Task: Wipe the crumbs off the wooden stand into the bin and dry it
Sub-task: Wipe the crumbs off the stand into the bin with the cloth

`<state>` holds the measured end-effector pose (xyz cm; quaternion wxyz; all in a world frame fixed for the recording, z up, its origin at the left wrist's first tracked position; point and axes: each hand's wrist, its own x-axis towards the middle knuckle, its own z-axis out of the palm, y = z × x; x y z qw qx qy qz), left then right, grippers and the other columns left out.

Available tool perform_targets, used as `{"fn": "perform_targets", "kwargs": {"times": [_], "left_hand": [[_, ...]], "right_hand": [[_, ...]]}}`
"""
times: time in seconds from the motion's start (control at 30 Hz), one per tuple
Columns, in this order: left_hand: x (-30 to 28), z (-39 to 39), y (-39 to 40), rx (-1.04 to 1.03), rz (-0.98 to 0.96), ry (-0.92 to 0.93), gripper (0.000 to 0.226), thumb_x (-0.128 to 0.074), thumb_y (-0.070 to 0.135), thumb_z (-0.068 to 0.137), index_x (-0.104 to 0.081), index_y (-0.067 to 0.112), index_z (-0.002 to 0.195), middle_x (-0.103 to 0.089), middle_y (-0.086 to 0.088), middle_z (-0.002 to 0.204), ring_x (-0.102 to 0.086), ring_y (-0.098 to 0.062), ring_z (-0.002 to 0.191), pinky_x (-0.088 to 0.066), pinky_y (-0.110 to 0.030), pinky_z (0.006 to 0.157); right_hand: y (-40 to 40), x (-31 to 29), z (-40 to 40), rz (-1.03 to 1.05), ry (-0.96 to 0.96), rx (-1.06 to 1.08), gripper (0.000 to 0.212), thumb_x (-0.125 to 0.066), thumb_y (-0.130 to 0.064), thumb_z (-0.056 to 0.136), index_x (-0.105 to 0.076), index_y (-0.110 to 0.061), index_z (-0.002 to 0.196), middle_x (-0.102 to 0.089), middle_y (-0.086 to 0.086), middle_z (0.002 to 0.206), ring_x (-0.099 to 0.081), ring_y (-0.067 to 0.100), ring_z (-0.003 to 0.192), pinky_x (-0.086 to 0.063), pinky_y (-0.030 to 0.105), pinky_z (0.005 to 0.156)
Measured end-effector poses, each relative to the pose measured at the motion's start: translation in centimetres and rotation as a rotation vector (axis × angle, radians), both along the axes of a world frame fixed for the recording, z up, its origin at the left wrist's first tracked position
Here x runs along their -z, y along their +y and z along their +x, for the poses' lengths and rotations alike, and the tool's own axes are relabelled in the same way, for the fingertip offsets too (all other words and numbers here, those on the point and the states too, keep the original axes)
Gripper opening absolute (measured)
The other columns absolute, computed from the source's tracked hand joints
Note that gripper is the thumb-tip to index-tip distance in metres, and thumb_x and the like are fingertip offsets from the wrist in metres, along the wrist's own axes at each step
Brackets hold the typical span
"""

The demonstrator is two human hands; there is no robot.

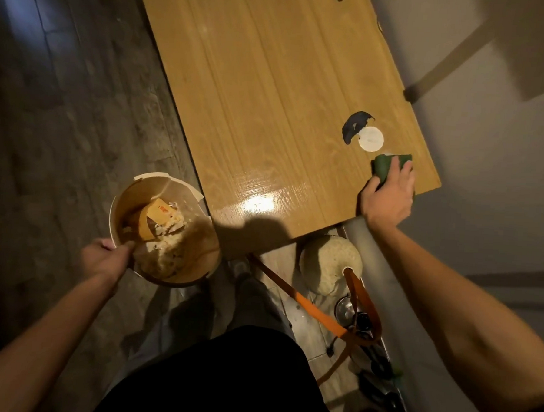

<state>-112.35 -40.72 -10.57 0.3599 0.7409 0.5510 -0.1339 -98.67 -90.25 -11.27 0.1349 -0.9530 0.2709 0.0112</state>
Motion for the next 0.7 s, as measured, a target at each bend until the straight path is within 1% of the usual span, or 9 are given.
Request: {"fn": "perform_targets", "kwargs": {"times": [0.1, 0.2, 0.3, 0.37, 0.47, 0.53, 0.6, 0.63, 0.7], "left_hand": [[-0.1, -0.1, -0.5, 0.013, -0.011, -0.033, 0.021, -0.075, 0.014, 0.082, -0.061, 0.004, 0.093, -0.063, -0.016, 0.087, -0.060, -0.029, 0.084, -0.054, -0.042, 0.073], [0.1, -1.0, -0.9, 0.032, -0.079, -0.098, 0.020, -0.074, 0.010, 0.082, -0.055, 0.011, 0.079, -0.059, -0.009, 0.079, -0.057, -0.026, 0.077, -0.046, -0.030, 0.056], [0.4, -2.2, -1.4, 0.024, -0.136, -0.155, 0.020, -0.074, 0.011, 0.081, -0.057, 0.009, 0.091, -0.059, -0.007, 0.084, -0.058, -0.021, 0.074, -0.046, -0.028, 0.056], [0.7, -2.7, -1.3, -0.005, -0.128, -0.166, 0.021, -0.075, 0.012, 0.079, -0.057, 0.010, 0.088, -0.060, -0.008, 0.083, -0.058, -0.024, 0.076, -0.048, -0.033, 0.061], [0.7, -2.8, -0.5, -0.037, -0.127, -0.197, 0.026, -0.077, 0.012, 0.075, -0.053, 0.020, 0.071, -0.059, -0.005, 0.072, -0.057, -0.026, 0.073, -0.048, -0.037, 0.067], [0.5, -3.2, 0.1, -0.019, -0.115, -0.209, 0.027, -0.080, 0.017, 0.074, -0.053, 0.019, 0.069, -0.059, -0.007, 0.069, -0.057, -0.026, 0.070, -0.047, -0.035, 0.066], [0.4, -3.8, 0.8, 0.012, -0.100, -0.225, 0.028, -0.081, 0.022, 0.074, -0.055, 0.017, 0.068, -0.061, -0.009, 0.069, -0.058, -0.026, 0.067, -0.047, -0.033, 0.062], [0.3, -4.1, 1.1, 0.017, -0.099, -0.235, 0.028, -0.082, 0.021, 0.074, -0.055, 0.016, 0.067, -0.061, -0.009, 0.067, -0.057, -0.025, 0.065, -0.046, -0.030, 0.060], [0.3, -4.7, 1.7, 0.030, -0.082, -0.235, 0.030, -0.083, 0.017, 0.072, -0.054, 0.015, 0.064, -0.059, -0.008, 0.066, -0.055, -0.024, 0.064, -0.044, -0.029, 0.059]], "right_hand": [[4.4, 0.3, -2.3, -0.035, 0.029, -0.153, 0.061, -0.041, -0.038, 0.098, -0.028, -0.029, 0.156, -0.025, 0.004, 0.166, -0.024, 0.026, 0.152, -0.044, 0.056, 0.108], [9.7, 0.3, -5.5, -0.057, 0.061, -0.347, 0.065, -0.046, -0.040, 0.099, -0.025, -0.030, 0.159, -0.022, 0.002, 0.168, -0.025, 0.026, 0.153, -0.052, 0.051, 0.096], [16.2, 0.2, -8.2, -0.012, 0.039, -0.471, 0.064, -0.050, -0.037, 0.099, -0.027, -0.031, 0.158, -0.023, 0.002, 0.167, -0.030, 0.028, 0.150, -0.058, 0.043, 0.088], [21.2, 0.0, -10.3, 0.064, -0.025, -0.531, 0.052, -0.048, -0.033, 0.101, -0.039, -0.030, 0.152, -0.033, 0.004, 0.163, -0.041, 0.030, 0.144, -0.060, 0.040, 0.084], [28.6, -0.5, -13.7, 0.230, -0.040, -0.745, 0.053, -0.059, -0.036, 0.095, -0.049, -0.025, 0.146, -0.041, 0.006, 0.158, -0.048, 0.030, 0.139, -0.056, 0.042, 0.092], [32.4, -1.1, -14.9, 0.397, 0.008, -0.759, 0.050, -0.047, -0.034, 0.097, -0.047, -0.026, 0.146, -0.045, 0.006, 0.156, -0.057, 0.030, 0.128, -0.057, 0.048, 0.093], [34.9, -1.8, -15.5, 0.554, 0.094, -0.679, 0.058, -0.028, -0.043, 0.093, -0.044, -0.028, 0.147, -0.048, 0.005, 0.153, -0.055, 0.029, 0.129, -0.050, 0.050, 0.103], [35.7, -2.2, -15.9, 0.613, 0.114, -0.654, 0.064, -0.024, -0.048, 0.090, -0.044, -0.027, 0.148, -0.049, 0.005, 0.153, -0.052, 0.028, 0.133, -0.044, 0.047, 0.110], [36.6, -3.0, -16.5, 0.723, 0.109, -0.628, 0.070, -0.024, -0.046, 0.087, -0.051, -0.018, 0.146, -0.054, 0.008, 0.148, -0.052, 0.026, 0.134, -0.040, 0.038, 0.112]]}}
